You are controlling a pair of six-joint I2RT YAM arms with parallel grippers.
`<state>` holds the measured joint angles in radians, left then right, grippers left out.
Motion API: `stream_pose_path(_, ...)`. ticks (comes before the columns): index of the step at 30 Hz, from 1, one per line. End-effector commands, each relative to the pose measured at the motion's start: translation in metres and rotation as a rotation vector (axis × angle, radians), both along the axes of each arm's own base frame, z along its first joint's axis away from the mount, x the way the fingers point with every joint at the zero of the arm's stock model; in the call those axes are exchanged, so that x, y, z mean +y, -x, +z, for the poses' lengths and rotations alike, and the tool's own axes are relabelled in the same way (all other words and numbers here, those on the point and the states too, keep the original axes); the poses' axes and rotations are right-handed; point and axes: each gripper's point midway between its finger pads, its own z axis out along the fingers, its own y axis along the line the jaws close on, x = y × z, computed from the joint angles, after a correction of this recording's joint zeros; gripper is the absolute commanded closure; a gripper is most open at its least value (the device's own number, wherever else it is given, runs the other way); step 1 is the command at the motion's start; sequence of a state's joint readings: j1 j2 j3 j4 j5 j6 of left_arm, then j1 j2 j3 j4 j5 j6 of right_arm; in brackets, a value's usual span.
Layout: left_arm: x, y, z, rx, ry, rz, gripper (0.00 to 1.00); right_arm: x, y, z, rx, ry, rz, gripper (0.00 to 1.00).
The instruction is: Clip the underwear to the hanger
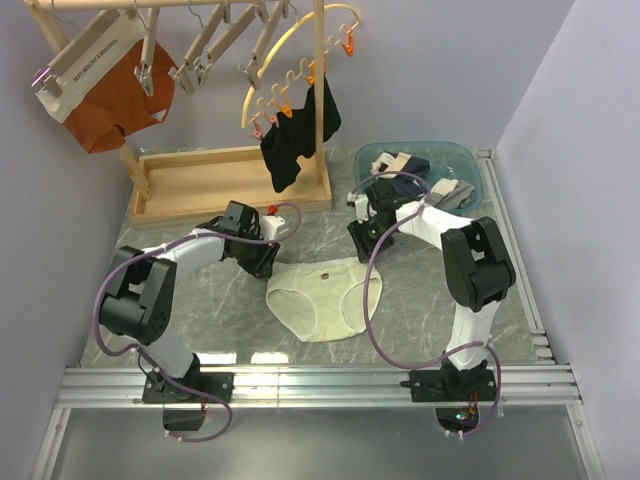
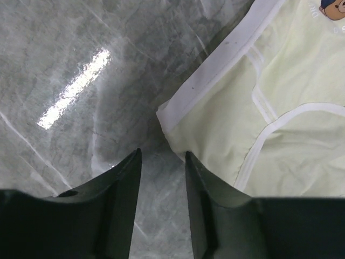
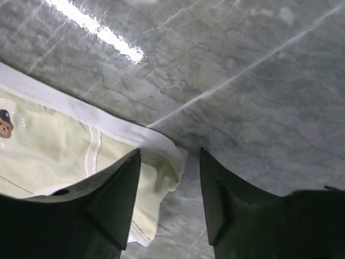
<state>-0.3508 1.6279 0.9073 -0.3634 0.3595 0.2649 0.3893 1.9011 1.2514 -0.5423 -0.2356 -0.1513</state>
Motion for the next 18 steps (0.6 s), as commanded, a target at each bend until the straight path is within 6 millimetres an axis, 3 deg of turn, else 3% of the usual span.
stream_pose_path(1,-0.002,-0.021,0.037,-0.099,0.022,0.016,0.54,-0.006,-0.004,0.023,-0.048,0.005,-0.011,0.41)
stream_pose_path(3,-0.002,-0.024,0.058,-0.161,0.038,-0.016,0.5,-0.009,-0.003,0.049,-0.093,-0.015,0.002,0.41)
stream_pose_path(4,-0.006,-0.024,0.084,-0.23,0.072,-0.041,0.47,-0.01,-0.003,0.058,-0.108,-0.023,0.001,0.41)
stream_pose_path(5,-0.008,-0.023,0.095,-0.264,0.08,-0.06,0.39,-0.014,-0.003,0.073,-0.138,-0.033,0.0,0.41)
stream_pose_path(7,-0.017,-0.016,0.117,-0.349,0.058,-0.115,0.37,-0.017,0.002,0.086,-0.129,-0.055,-0.009,0.41)
stream_pose_path(11,-0.059,0.023,0.12,-0.37,0.039,-0.286,0.36,-0.031,0.004,0.118,-0.112,-0.155,-0.082,0.41)
stream_pose_path(12,-0.081,0.042,0.116,-0.351,0.053,-0.348,0.35,-0.042,0.001,0.123,-0.107,-0.181,-0.121,0.4)
stream_pose_path(14,-0.107,0.062,0.1,-0.302,0.046,-0.415,0.35,-0.045,0.002,0.136,-0.092,-0.253,-0.143,0.39)
stream_pose_path(18,-0.144,0.069,0.077,-0.269,0.018,-0.466,0.35,-0.064,0.007,0.145,-0.102,-0.297,-0.189,0.39)
